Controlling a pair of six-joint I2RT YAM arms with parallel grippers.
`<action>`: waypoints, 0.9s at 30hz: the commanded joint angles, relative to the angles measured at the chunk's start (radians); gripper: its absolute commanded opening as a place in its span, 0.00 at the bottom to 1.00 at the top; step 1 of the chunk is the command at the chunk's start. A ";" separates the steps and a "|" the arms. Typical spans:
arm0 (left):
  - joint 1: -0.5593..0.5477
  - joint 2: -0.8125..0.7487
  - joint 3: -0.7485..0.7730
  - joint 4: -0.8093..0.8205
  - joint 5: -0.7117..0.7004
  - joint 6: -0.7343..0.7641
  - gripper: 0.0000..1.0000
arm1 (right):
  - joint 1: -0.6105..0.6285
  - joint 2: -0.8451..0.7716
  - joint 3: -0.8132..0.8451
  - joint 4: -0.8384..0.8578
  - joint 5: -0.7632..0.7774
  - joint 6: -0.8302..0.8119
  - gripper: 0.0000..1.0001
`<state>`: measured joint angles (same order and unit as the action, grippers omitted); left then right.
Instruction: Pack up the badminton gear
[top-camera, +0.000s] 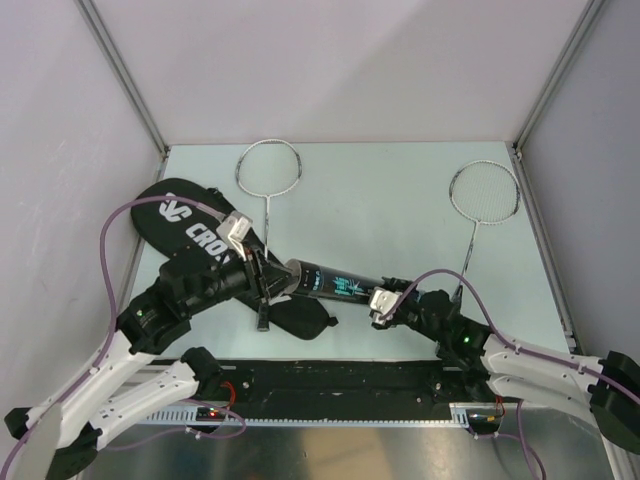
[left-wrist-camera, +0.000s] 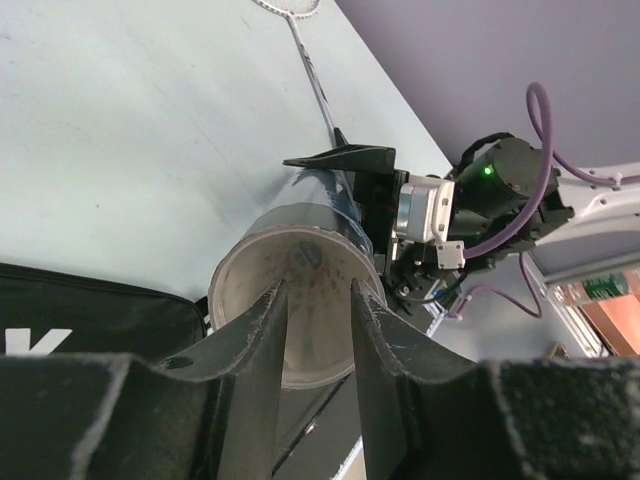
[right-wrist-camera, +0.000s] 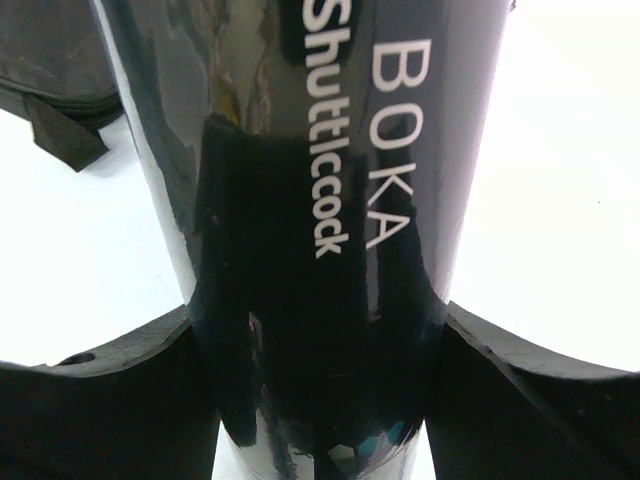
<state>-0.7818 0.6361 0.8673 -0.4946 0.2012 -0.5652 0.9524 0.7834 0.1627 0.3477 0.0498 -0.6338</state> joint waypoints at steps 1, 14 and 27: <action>-0.005 0.033 -0.055 -0.043 -0.029 0.040 0.37 | 0.022 0.050 0.145 0.201 -0.002 0.069 0.20; -0.004 0.093 -0.109 0.026 -0.107 0.049 0.40 | 0.066 0.125 0.219 0.221 0.034 0.121 0.20; 0.014 0.101 0.283 -0.071 -0.355 0.210 0.80 | 0.071 0.065 0.217 0.079 0.120 0.135 0.21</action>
<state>-0.7647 0.7464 1.0389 -0.5198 -0.0727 -0.4282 1.0077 0.8814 0.3016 0.2886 0.1841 -0.5327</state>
